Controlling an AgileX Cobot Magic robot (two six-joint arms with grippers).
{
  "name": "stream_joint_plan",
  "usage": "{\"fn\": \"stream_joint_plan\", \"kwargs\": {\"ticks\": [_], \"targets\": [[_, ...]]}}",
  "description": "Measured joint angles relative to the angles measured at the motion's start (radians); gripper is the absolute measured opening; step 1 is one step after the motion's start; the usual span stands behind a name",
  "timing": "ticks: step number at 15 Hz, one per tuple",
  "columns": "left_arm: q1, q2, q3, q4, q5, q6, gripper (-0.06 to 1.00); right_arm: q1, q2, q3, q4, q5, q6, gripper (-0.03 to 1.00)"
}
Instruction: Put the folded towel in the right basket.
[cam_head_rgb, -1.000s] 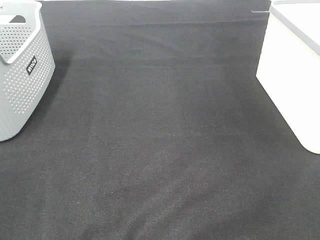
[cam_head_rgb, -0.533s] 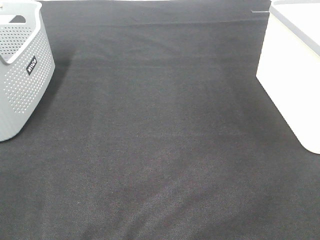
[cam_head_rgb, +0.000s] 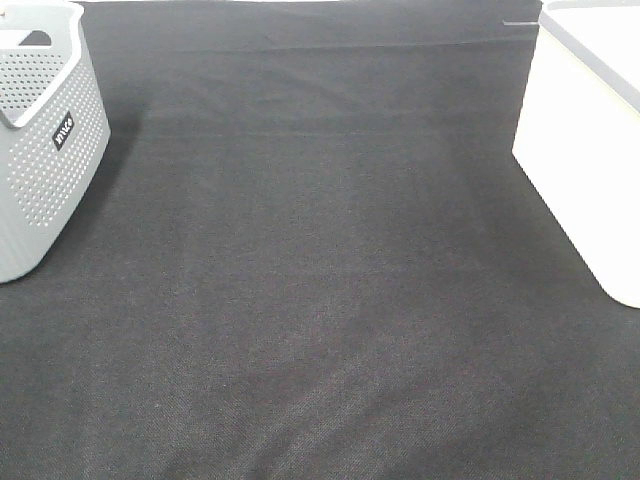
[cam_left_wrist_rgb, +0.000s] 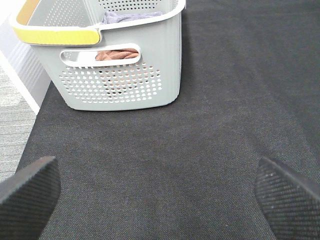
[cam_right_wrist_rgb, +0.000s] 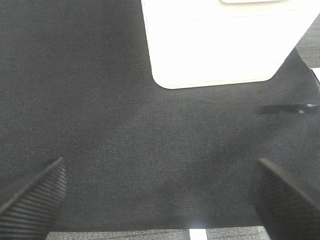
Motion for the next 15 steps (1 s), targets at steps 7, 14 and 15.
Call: {"fn": "stream_joint_plan", "kwargs": {"ticks": [7,14,15], "targets": [[0.000,0.000,0.000,0.002,0.000,0.000,0.99,-0.002,0.000,0.000,0.001,0.000,0.000,0.96],[0.000,0.000,0.000,0.002,0.000,0.000,0.99,-0.002,0.000,0.000,0.001,0.000,0.000,0.96],[0.000,0.000,0.000,0.002,0.000,0.000,0.99,-0.002,0.000,0.000,0.001,0.000,0.000,0.96]]}}
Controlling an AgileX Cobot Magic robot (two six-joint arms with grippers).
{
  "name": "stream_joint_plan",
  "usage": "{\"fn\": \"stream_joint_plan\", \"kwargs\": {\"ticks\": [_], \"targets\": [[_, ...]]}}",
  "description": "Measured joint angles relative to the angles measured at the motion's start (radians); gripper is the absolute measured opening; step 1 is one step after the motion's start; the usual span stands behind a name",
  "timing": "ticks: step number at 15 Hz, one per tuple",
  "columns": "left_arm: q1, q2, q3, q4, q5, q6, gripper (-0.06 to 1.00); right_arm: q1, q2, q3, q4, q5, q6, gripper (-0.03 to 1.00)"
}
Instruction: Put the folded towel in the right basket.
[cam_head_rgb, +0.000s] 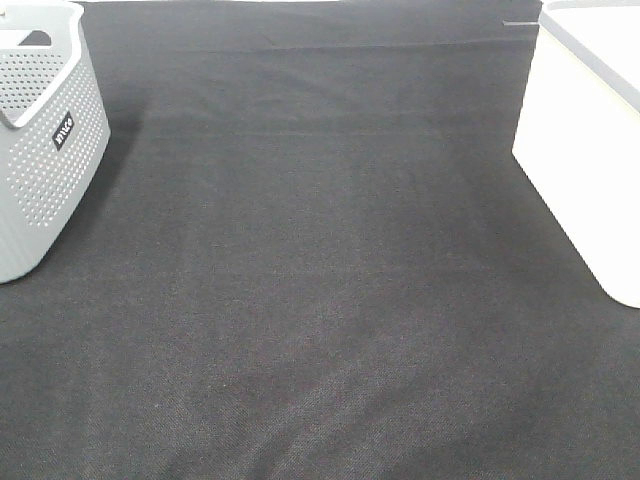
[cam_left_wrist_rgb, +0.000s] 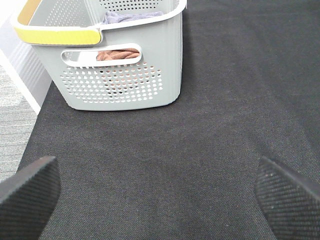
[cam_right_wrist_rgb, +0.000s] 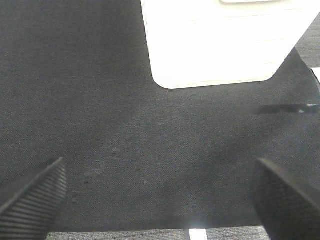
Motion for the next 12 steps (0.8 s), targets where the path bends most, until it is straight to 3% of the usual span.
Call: {"fn": "stream_joint_plan", "kwargs": {"ticks": [12], "targets": [[0.000,0.000,0.000,0.000,0.000,0.000,0.99,0.000,0.000,0.000,0.000,0.000,0.000,0.96]]}}
